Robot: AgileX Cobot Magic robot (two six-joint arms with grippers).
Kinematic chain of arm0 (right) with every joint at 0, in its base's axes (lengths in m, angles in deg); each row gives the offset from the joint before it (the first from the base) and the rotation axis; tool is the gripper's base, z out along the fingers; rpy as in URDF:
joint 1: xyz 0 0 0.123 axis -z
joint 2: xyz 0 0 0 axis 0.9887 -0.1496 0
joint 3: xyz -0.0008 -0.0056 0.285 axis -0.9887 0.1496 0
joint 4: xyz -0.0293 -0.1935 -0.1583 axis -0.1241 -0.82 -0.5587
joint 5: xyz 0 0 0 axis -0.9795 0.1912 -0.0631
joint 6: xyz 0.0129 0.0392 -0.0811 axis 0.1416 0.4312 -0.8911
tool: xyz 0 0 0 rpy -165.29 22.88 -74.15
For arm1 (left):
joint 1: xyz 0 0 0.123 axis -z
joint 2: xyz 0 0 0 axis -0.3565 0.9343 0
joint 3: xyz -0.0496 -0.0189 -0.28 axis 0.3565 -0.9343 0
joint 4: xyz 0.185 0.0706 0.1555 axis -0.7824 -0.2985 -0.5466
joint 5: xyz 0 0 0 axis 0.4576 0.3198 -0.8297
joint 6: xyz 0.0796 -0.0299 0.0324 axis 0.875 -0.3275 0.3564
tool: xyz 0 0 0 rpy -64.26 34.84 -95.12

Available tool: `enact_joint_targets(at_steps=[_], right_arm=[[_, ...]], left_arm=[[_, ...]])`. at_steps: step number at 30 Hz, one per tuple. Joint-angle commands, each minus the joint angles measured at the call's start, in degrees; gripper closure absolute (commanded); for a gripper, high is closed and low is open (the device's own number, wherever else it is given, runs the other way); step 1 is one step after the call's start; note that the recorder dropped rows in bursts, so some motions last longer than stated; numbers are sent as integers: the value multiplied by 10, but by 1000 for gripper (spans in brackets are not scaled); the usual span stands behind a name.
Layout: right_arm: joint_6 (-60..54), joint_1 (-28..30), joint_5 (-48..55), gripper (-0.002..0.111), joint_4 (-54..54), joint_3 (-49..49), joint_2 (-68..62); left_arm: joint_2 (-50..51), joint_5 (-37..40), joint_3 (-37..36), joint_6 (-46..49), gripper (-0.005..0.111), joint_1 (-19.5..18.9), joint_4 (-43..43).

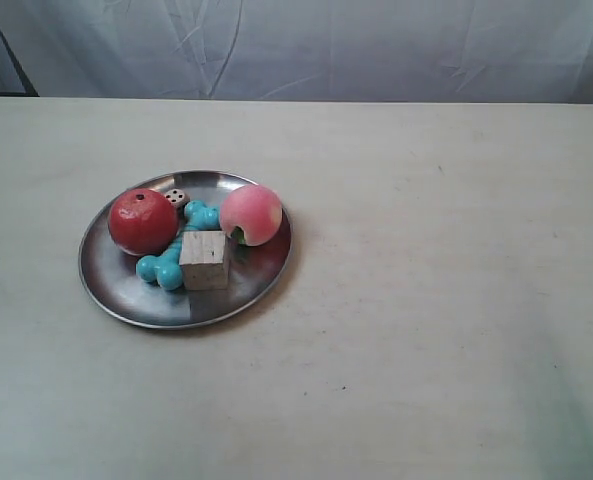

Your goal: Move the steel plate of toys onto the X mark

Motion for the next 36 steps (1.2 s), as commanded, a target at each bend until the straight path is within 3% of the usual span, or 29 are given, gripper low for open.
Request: enact_joint_targets(at_steps=[1, 4, 8, 12, 16, 36], right_arm=[[-2, 3, 2, 108, 1, 3, 5], [-2, 3, 2, 108, 1, 3, 5], [-2, 3, 2, 108, 1, 3, 5], [-2, 3, 2, 108, 1, 3, 5], [-2, 3, 0, 108, 0, 3, 5], [-2, 3, 2, 108, 2, 3, 5]], left_arm=[[-12, -134, -92, -19, 107, 3, 61], [-47, -206, -172, -20, 107, 3, 136], [-165, -222, -261, -19, 107, 3, 191], [-251, -221, -265, -16, 107, -44, 169], [-251, -218, -265, -16, 107, -95, 169], [-251, -217, -265, -16, 107, -93, 169]])
